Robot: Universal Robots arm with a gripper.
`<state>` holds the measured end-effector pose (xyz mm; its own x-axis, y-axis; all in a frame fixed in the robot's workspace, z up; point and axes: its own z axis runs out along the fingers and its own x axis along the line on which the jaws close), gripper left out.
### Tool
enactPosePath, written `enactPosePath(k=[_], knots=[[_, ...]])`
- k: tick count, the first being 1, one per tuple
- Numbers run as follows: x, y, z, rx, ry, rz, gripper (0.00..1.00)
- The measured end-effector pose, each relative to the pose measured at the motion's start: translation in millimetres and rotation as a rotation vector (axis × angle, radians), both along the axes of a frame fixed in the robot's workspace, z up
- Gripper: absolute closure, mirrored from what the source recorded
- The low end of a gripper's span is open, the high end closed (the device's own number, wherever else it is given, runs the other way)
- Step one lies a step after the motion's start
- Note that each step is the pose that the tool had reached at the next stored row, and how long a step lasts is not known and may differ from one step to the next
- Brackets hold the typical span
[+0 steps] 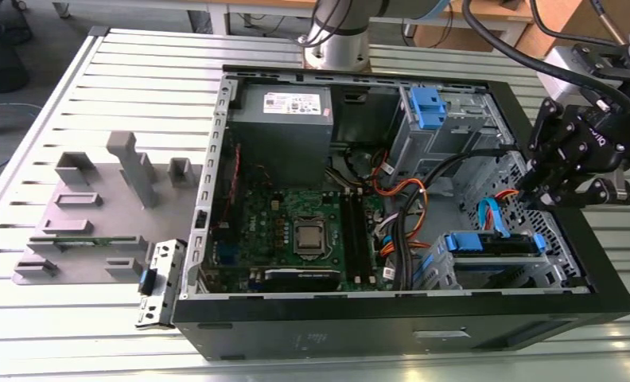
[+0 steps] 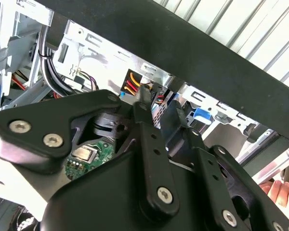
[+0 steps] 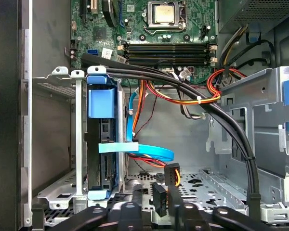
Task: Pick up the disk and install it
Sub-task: 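Insert the second disk wire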
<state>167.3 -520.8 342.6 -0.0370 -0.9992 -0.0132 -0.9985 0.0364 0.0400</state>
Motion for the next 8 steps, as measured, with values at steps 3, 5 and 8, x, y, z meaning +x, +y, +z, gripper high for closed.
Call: enactPosePath(k=[3,5,8], knots=[[0.0,0.0,0.0,0.0000,0.0000,0.000,0.71],[0.0,0.0,0.0,-0.0001,0.0001,0.000,0.83],[0.0,0.0,0.0,0.0000,0.0000,0.000,0.84]])
